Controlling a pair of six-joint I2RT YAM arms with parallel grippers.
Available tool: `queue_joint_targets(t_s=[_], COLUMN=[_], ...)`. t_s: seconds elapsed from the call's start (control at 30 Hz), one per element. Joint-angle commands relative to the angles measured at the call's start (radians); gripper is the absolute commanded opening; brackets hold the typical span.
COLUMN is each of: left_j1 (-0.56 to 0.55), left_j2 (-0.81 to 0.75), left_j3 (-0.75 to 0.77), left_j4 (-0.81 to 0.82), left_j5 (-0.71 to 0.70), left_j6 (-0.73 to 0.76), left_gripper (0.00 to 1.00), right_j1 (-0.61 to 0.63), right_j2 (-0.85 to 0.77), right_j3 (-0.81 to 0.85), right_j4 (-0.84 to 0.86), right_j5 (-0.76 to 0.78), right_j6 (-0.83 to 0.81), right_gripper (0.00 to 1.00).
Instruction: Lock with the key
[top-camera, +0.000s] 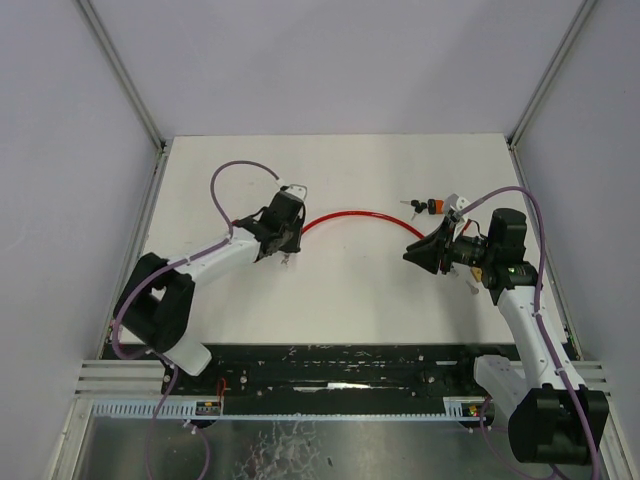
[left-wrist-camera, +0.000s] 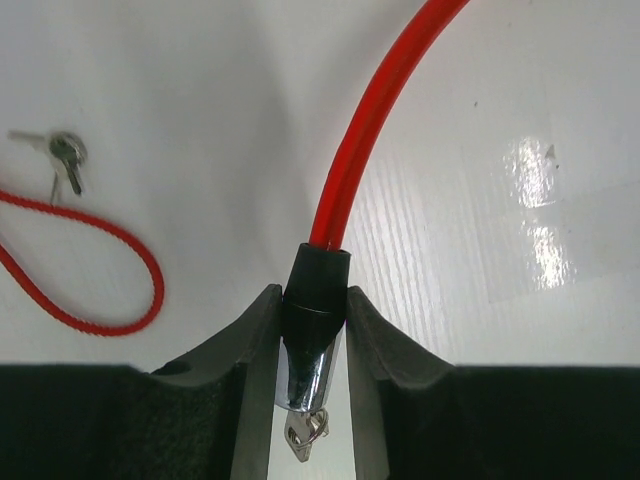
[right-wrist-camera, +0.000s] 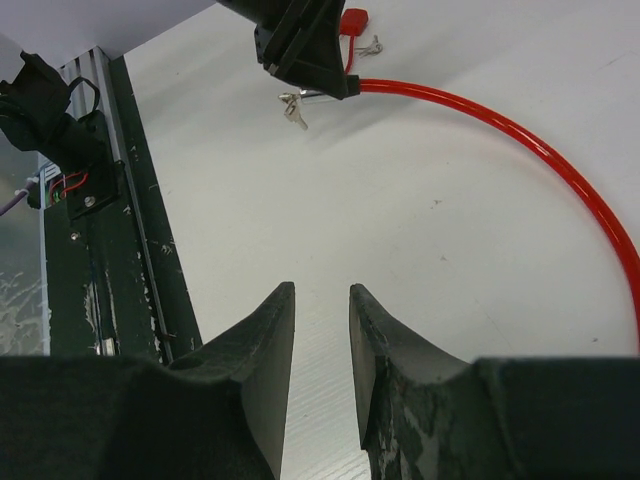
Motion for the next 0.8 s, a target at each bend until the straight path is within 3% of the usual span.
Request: queue_joint_targets(t_s=[0.0,0.3,0.63,0.77], left_j1=[-0.022,-0.055,-0.127,-0.135], left_j2=[-0.097,-0.174,-0.135,-0.127], left_j3=[-0.105,-0.306,-0.381,-0.388], left_j4=[0.170,0.303,0.327,0.331], left_j5=[-0.004,0.034,-0.093,-0.090], left_j6=[-0.115,-0.253,-0.308,-0.295], left_gripper=[0.00,0.00,0.02,0.25], right_j1=[-0.006,-0.006,-0.006,-0.006], right_j2=[0.004,0.010,0.018,0.018], right_j3=[0.022,0.012,0.009,0.010], right_j4=[0.024,0.028,0.031,0.026], right_j5=[-0.057,-0.062,-0.065,-0.064], right_j6=[-0.010,-0.021,-0.022,-0.026], right_gripper=[0.35,0.35,0.35,0.35])
